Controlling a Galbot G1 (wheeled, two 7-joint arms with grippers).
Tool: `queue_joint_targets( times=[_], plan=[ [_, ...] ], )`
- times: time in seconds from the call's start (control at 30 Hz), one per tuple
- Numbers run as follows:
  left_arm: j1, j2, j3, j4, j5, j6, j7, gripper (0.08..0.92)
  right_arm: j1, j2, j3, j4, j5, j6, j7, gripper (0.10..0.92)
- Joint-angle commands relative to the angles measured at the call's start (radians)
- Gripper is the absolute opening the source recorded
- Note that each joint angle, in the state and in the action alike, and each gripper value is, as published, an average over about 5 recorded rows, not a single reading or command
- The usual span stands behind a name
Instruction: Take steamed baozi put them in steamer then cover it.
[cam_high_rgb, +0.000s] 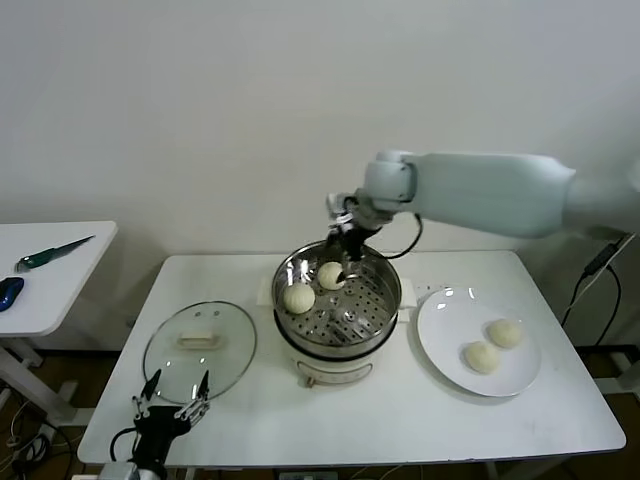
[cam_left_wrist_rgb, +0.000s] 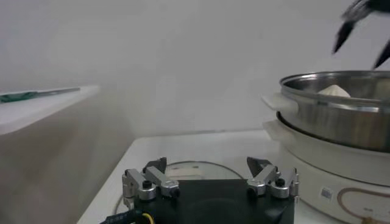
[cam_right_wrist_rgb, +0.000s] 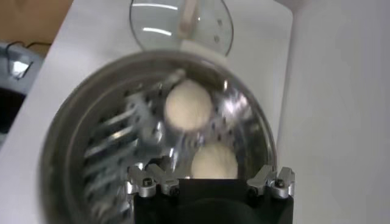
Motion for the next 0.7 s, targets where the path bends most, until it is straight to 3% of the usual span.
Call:
queue_joint_targets(
  times=[0.03, 0.37, 0.7],
  plan=[
    [-0.016, 0.000, 0.001, 0.005, 0.001, 0.008, 0.001, 0.823, 0.204, -0.408, -0.288, 0.158, -0.176, 0.114, -0.130, 0.823],
    [-0.020, -0.003, -0.003, -0.001, -0.001, 0.010, 0.005, 0.823, -0.200, -0.561, -0.101, 0.094, -0.435, 0.068, -0.044, 0.823],
    [0.001, -0.012, -0.009, -0.017, 0.002, -0.003, 0.004, 0.823, -0.546, -0.522, 0.220, -0.023, -0.531, 0.013, 0.011, 0.823]
  ],
)
